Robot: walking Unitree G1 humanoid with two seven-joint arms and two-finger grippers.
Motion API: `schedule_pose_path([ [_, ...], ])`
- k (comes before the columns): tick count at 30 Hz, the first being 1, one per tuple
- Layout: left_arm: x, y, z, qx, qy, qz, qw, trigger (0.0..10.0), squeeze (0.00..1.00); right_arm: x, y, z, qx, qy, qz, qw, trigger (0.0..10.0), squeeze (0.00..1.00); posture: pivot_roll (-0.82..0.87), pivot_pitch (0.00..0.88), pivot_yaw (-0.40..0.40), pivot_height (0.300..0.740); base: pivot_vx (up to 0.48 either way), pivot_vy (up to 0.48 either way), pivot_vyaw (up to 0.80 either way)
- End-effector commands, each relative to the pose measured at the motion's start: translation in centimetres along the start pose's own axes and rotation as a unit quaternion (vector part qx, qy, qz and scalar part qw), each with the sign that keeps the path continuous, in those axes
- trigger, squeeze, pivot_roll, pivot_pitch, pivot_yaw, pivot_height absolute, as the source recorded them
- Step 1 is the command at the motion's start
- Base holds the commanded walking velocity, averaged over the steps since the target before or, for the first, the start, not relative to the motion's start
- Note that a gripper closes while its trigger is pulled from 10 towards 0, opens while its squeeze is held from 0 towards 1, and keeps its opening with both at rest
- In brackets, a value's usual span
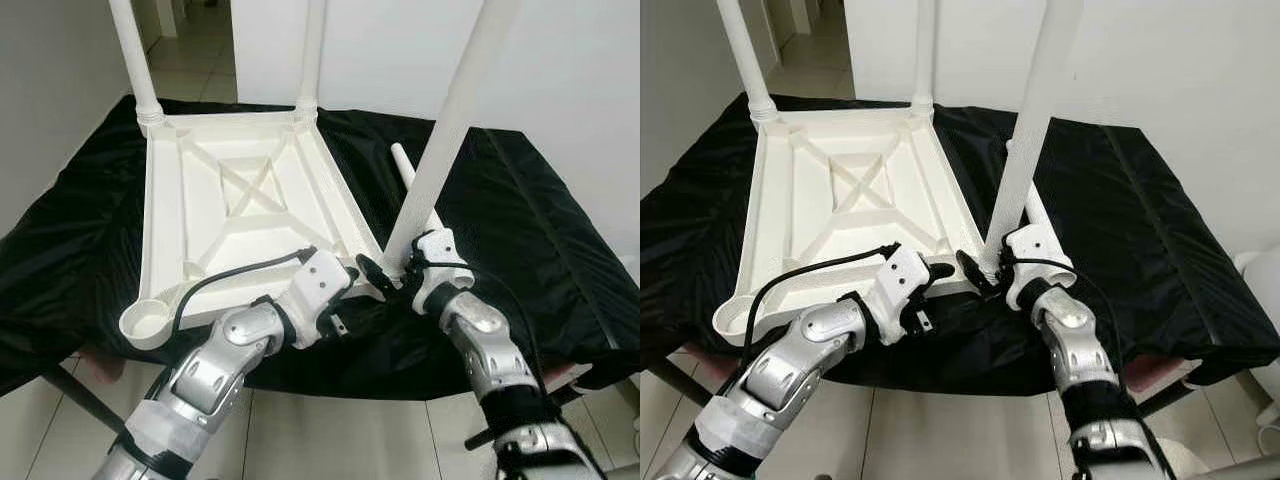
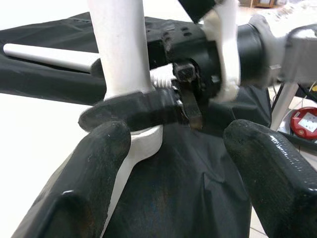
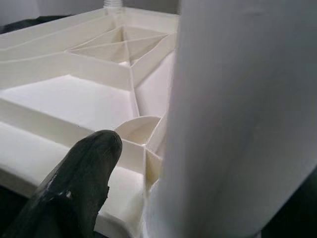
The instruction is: Building children table
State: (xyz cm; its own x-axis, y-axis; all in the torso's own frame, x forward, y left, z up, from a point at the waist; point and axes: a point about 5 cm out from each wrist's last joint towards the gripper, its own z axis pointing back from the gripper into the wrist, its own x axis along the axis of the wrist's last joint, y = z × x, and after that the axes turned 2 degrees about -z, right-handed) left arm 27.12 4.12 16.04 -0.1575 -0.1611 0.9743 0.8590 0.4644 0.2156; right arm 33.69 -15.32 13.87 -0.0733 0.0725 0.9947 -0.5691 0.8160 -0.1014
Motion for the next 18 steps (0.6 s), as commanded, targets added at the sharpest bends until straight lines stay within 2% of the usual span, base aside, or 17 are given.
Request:
schedule_pose_path([
  [1,-0.2,-0.2,-0.1,-0.017,0.003,-0.004,1.000,10.0,0.00,-0.3,-0.2,0.0,0.011,0.008,0.001,1.000,7.0,0.00,0.03,0.027,-0.073,0.740,0.000,0.000,0.00],
  [2,-0.2,-0.1,0.0,-0.015,0.004,-0.004,1.000,10.0,0.00,-0.3,-0.4,0.0,0.014,0.010,0.002,1.000,2.4,0.00,0.04,0.029,-0.077,0.740,0.000,0.000,0.00],
  [3,-0.2,-0.1,0.0,-0.015,0.004,-0.004,1.000,10.0,0.00,-0.3,-0.4,0.0,0.014,0.010,0.002,1.000,2.4,0.00,0.04,0.029,-0.077,0.740,0.000,0.000,0.00],
  [4,-0.2,0.0,0.1,-0.011,0.005,-0.004,1.000,10.0,0.00,-0.5,-0.6,0.1,0.014,0.015,-0.002,1.000,0.0,0.00,0.04,0.030,-0.081,0.740,0.000,0.000,0.00],
  [14,-0.5,0.2,0.5,0.007,0.014,-0.002,1.000,10.0,0.00,-1.4,-1.7,1.0,0.002,0.028,-0.018,0.999,0.0,0.00,0.06,0.046,-0.091,0.740,0.000,0.000,0.00],
  [15,-0.5,0.3,0.6,0.008,0.014,0.000,1.000,10.0,0.00,-1.5,-1.7,0.9,-0.002,0.027,-0.022,0.999,5.8,0.00,0.06,0.048,-0.091,0.740,0.000,0.000,0.00],
  [16,-0.5,0.3,0.6,0.008,0.015,0.001,1.000,10.0,0.00,-1.5,-1.7,0.9,-0.004,0.026,-0.024,0.999,5.8,0.00,0.06,0.048,-0.090,0.740,0.000,0.000,0.00],
  [17,-0.5,0.3,0.6,0.009,0.015,0.002,1.000,10.0,0.00,-1.5,-1.6,0.7,-0.008,0.023,-0.031,0.999,10.0,0.00,0.06,0.051,-0.090,0.740,0.000,0.000,0.00],
  [18,-0.5,0.3,0.6,0.009,0.015,0.002,1.000,10.0,0.00,-1.5,-1.6,0.7,-0.008,0.023,-0.031,0.999,10.0,0.00,0.06,0.051,-0.090,0.740,0.000,0.000,0.00],
])
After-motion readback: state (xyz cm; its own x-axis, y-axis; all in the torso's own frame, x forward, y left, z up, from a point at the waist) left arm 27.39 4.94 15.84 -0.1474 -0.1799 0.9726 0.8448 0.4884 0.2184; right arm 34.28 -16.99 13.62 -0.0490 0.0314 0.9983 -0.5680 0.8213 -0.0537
